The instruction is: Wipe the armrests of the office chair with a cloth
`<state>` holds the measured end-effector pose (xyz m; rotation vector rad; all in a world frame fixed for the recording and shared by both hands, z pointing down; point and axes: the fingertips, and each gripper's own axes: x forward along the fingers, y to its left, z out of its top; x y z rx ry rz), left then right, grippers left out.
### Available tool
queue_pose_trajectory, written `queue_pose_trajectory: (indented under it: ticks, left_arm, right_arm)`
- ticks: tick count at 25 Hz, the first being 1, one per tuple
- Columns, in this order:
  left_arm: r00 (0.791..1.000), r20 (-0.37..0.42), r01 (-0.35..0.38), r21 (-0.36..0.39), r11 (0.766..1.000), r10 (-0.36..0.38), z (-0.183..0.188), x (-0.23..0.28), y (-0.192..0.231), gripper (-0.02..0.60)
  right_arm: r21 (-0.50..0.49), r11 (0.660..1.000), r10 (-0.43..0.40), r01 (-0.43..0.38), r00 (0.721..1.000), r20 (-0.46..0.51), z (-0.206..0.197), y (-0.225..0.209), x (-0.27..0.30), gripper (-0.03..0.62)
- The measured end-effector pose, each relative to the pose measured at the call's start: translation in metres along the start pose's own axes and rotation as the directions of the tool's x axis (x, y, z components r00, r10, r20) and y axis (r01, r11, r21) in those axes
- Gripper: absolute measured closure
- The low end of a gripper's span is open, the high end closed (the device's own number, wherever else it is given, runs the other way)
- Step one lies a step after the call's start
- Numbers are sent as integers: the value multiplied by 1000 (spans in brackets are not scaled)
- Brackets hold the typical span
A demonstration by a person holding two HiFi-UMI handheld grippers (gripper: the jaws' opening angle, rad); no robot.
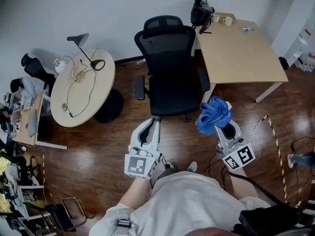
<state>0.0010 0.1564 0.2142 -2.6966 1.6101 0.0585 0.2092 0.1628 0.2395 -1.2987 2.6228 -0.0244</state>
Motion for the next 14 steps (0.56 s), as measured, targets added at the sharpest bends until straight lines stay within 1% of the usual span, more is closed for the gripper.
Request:
queue_pose_trajectory:
  ticks: [3, 6, 8, 11, 14]
  left_arm:
    - [1000, 5, 10, 18, 1000, -11, 8, -3, 9, 558]
    - [1000, 21, 6, 26, 1000, -6, 18, -5, 16, 558]
    - [1000, 24, 3, 25, 1000, -3, 16, -10, 20, 558]
    - [1000, 7, 14, 22, 1000, -14, 5, -19, 23, 558]
    - [1000, 16, 23, 17, 1000, -23, 10, -19, 24, 558]
  right_arm:
    - [-5, 1000, 7, -7, 1000, 4, 6, 14, 7, 518]
    - [13, 1000, 5, -5, 1000, 18, 14, 17, 9, 519]
    - [14, 1000, -4, 4, 1000, 19, 14, 18, 9, 517]
    - [16, 1000, -17, 16, 1000, 17, 12, 22, 8, 517]
    - [17, 999, -28, 27, 999, 17, 11, 26, 9, 518]
